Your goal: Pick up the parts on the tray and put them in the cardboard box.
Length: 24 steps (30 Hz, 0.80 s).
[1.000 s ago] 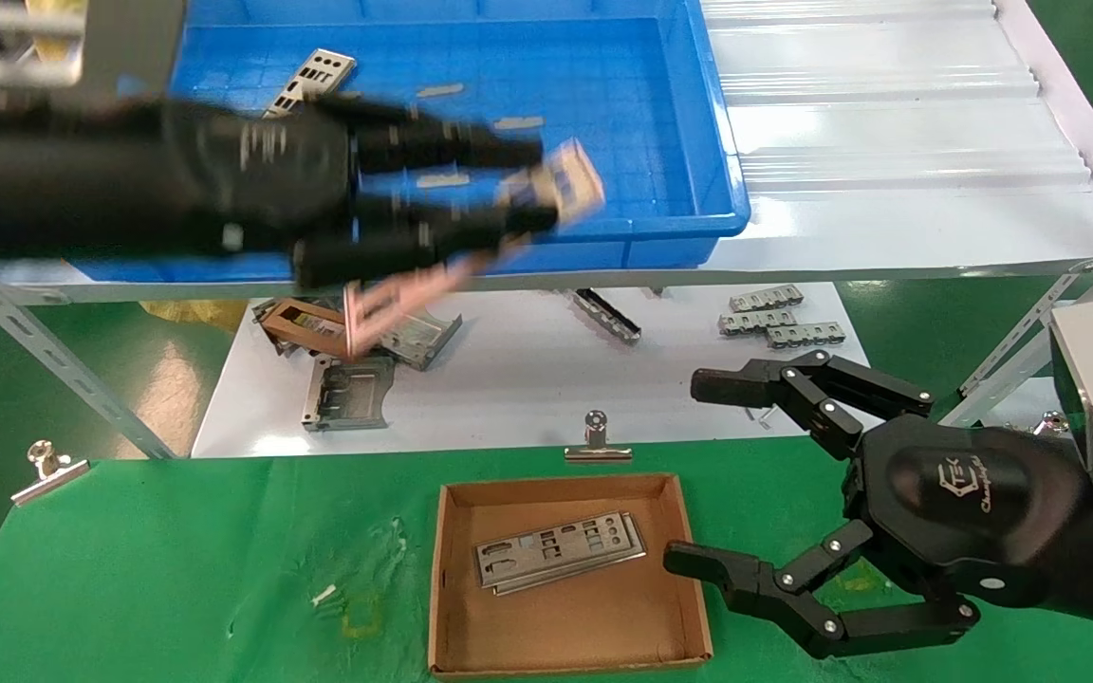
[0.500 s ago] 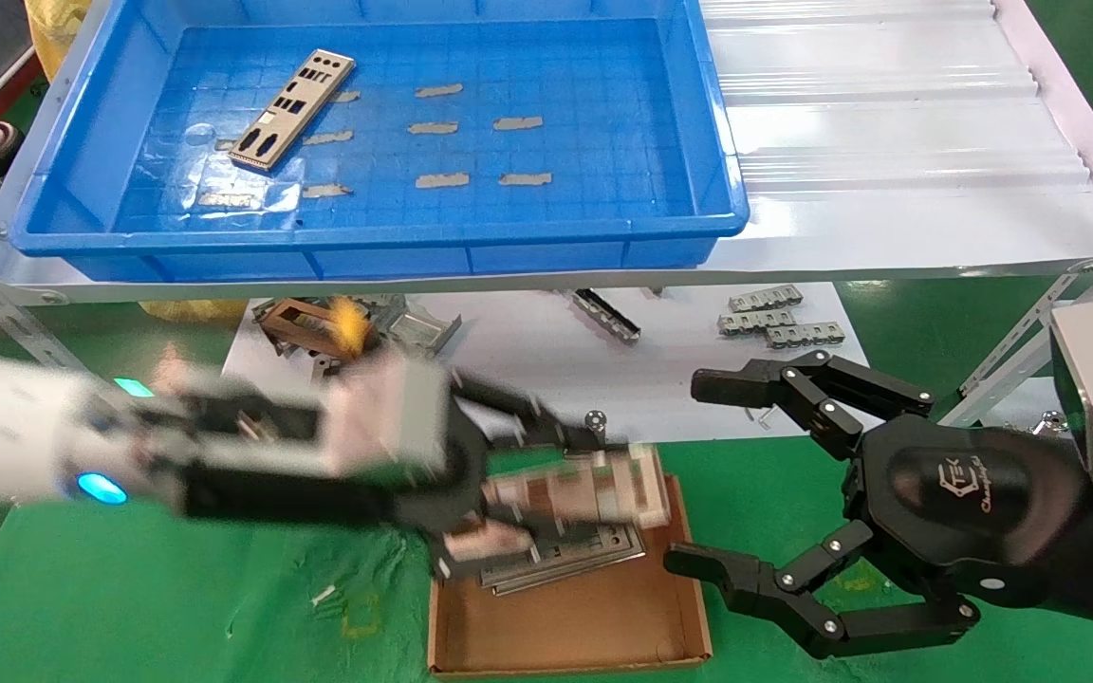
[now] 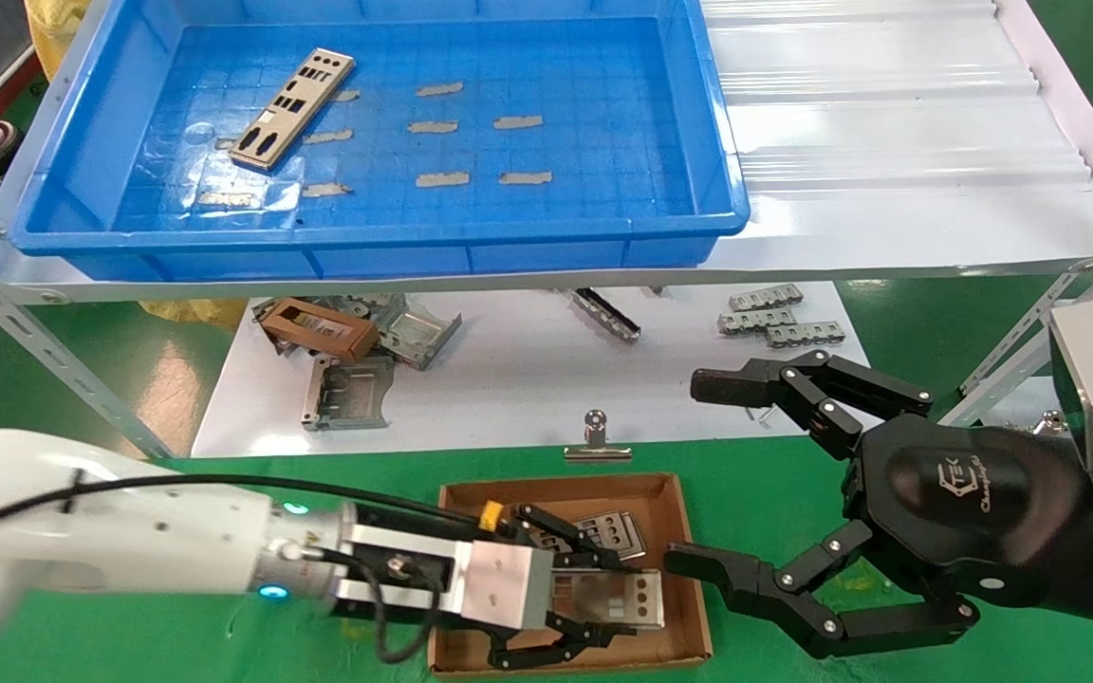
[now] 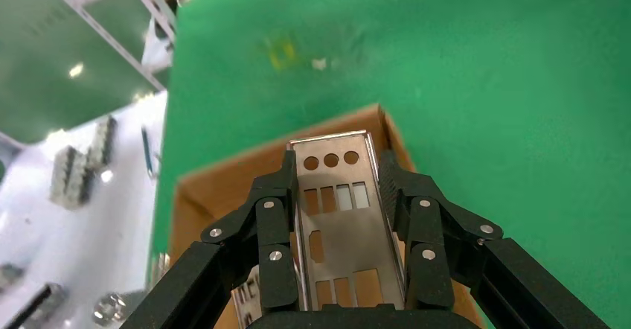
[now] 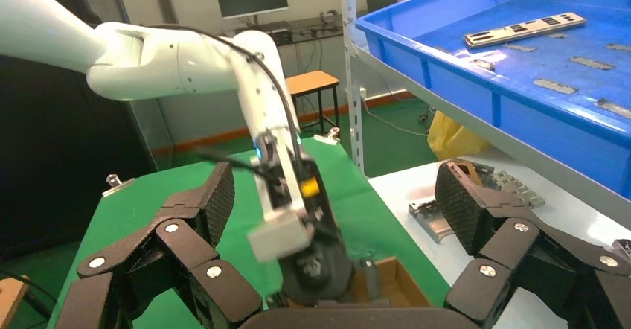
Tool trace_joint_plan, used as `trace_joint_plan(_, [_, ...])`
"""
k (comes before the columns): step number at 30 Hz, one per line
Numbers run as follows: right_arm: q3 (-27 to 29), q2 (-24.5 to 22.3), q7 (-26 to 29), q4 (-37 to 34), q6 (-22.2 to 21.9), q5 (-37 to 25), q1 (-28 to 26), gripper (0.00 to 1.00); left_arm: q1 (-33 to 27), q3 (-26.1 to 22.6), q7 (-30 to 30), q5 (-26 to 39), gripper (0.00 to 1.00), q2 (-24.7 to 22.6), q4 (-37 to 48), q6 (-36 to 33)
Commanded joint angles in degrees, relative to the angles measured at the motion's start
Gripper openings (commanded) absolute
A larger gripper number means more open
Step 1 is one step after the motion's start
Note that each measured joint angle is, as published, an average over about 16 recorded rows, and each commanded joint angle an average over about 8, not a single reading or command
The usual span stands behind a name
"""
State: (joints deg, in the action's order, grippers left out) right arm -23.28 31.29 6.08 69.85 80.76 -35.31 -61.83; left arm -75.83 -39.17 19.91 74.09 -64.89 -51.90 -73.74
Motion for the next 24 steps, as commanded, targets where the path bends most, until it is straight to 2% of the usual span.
trace_joint_plan(1, [0.0,0.0,0.0,0.0,0.0,0.0,0.0,1.0,0.15,-0.59,1.83,1.34,0.0,-1.25,1.87,0.98])
trace_joint_plan(3, [0.0,0.0,0.0,0.0,0.0,0.0,0.0,1.0,-0.02,-0.77,3.49,1.93,0.04,-2.17,3.9,1.67])
trace_joint_plan(4, [0.0,0.0,0.0,0.0,0.0,0.0,0.0,1.0,-0.14,-0.85,4.35,2.25,0.12,-2.56,4.83,2.01])
trace_joint_plan(10, [0.0,0.0,0.0,0.0,0.0,0.0,0.0,1.0,-0.96,-1.13,8.96,3.79,0.86,-4.64,9.86,4.09])
trace_joint_plan(11, [0.0,0.0,0.0,0.0,0.0,0.0,0.0,1.0,-1.11,-1.13,9.49,3.94,0.95,-4.96,10.63,4.43])
trace_joint_plan(12, [0.0,0.0,0.0,0.0,0.0,0.0,0.0,1.0,-1.27,-1.11,9.94,4.02,1.0,-5.26,11.4,4.7])
trace_joint_plan(24, [0.0,0.0,0.0,0.0,0.0,0.0,0.0,1.0,-3.58,-0.42,13.5,3.32,1.0,-8.0,19.28,5.24])
